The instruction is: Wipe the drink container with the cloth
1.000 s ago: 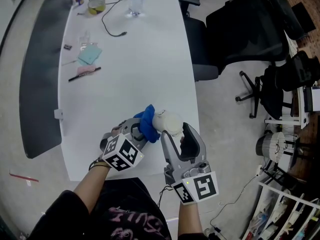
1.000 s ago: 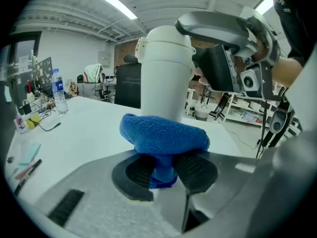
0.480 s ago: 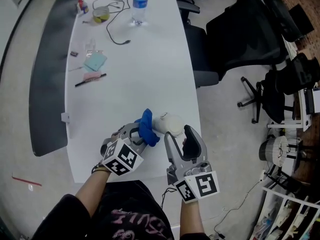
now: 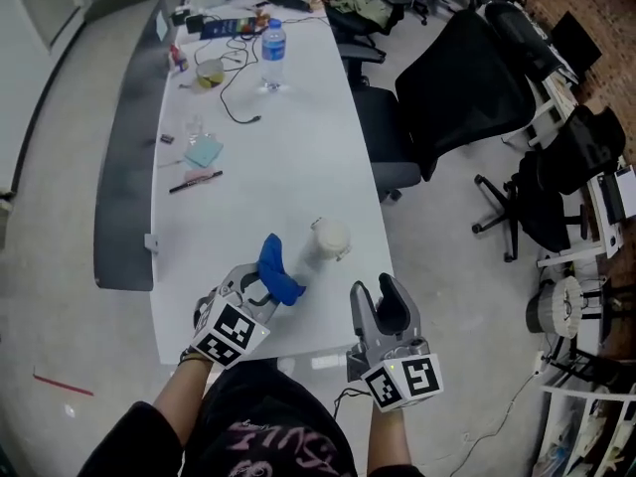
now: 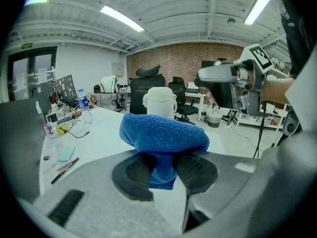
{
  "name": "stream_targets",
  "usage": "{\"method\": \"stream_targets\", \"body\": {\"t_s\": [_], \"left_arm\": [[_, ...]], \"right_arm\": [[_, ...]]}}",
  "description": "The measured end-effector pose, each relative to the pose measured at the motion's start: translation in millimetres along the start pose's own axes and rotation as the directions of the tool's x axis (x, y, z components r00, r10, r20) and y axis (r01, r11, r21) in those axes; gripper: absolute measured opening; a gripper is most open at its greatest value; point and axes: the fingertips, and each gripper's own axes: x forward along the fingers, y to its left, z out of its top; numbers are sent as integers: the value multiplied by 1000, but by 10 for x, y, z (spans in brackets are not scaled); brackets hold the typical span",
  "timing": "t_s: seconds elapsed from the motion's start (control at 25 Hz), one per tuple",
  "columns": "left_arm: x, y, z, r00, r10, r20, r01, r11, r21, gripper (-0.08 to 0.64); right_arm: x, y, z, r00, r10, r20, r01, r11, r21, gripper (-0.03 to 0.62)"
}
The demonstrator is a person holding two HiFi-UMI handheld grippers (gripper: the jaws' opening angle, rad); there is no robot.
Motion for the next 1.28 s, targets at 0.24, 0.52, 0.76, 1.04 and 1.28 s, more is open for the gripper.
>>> {"method": "stream_targets", "body": {"t_s": [0.24,0.52,0.76,1.04,1.28], "left_arm": [[-399,-420,102,999,47,17,-48,998,35,112],[-769,-868,299,995,87,55,-93,991,100,112],[-1047,-1110,804,981,105,163,-122,987,103,111],[-1459,-1159,1157,945,149,290,-173,983,59,110],[-1787,-1011,1317,904,206,375,-229,973,18,110]], "right_arm": [[-673,-11,17,997,-31,71,29,999,23,129],[-1284,59,71,991,-26,133,23,999,22,76],[-1579,38,188,987,-36,158,35,999,11,60],[-1666,151,174,987,-26,159,30,999,-17,43],[-1589,313,199,988,-22,154,33,997,-66,16]]}}
